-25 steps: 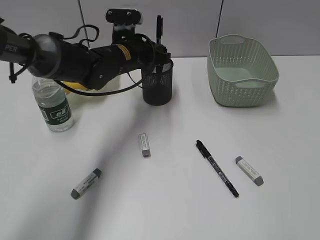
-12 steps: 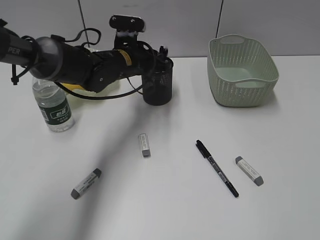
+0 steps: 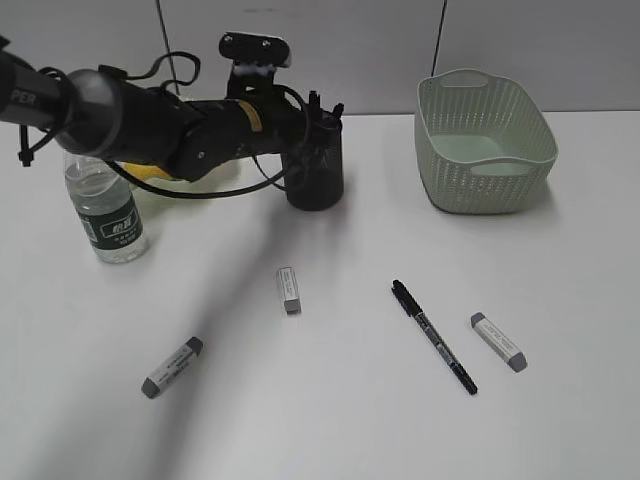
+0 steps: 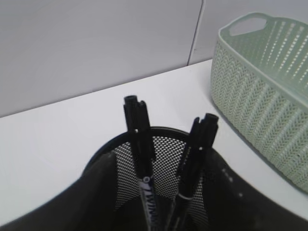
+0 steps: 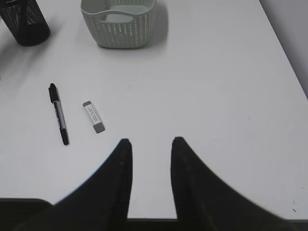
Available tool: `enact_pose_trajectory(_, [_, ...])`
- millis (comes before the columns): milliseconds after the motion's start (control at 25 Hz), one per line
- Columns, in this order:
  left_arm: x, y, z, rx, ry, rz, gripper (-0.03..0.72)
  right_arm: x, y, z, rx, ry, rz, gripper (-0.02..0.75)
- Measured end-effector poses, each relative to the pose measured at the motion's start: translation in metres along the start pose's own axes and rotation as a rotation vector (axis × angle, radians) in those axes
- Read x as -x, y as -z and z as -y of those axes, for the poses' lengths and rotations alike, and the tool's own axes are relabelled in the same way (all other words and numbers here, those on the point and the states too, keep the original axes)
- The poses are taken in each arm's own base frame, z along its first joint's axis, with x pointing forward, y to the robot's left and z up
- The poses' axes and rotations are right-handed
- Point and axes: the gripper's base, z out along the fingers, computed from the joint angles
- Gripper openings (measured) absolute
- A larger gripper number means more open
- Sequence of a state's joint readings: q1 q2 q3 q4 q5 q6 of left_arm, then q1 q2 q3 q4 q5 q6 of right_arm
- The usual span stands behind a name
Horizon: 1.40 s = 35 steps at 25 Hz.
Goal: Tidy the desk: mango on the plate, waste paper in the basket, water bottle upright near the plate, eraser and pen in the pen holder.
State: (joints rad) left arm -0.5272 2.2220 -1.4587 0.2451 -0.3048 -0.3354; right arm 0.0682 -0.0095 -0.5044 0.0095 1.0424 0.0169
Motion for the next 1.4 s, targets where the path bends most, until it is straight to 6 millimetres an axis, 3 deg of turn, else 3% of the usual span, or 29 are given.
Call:
enact_pose_trajectory(120, [0.012,0.008,0.001,0.015,-0.003,-0.016,0.44,0.0,0.0,0.0,0.0,0.0,0.001,0.237])
enact_pose_trajectory(240, [0.037,0.025,0.003,0.032,-0.006,-0.014,0.44,0.0,0.0,0.0,0.0,0.0,0.001,0.237])
enact_pose_trajectory(560, [0.106,0.095,0.016,0.09,-0.007,-0.045,0.44,0.0,0.0,0.0,0.0,0.0,0.001,0.236])
enact_pose_trajectory(800, [0.146,0.144,0.008,0.22,-0.02,-0.233,0.44,0.0,0.0,0.0,0.0,0.0,0.001,0.237])
enact_pose_trajectory(1000, [0.172,0.176,-0.041,0.38,0.074,-0.383,0.44,0.0,0.0,0.0,0.0,0.0,0.001,0.237])
enact_pose_trajectory(1160, [0.17,0.206,-0.103,0.472,0.243,-0.47,0.44,0.0,0.0,0.0,0.0,0.0,0.001,0.237])
enact_pose_trajectory(1240, [0.166,0.217,-0.124,0.509,0.283,-0.506,0.44,0.0,0.0,0.0,0.0,0.0,0.001,0.237])
enact_pose_trajectory(1400, [0.162,0.226,-0.142,0.538,0.315,-0.526,0.44,0.0,0.0,0.0,0.0,0.0,0.001,0.237])
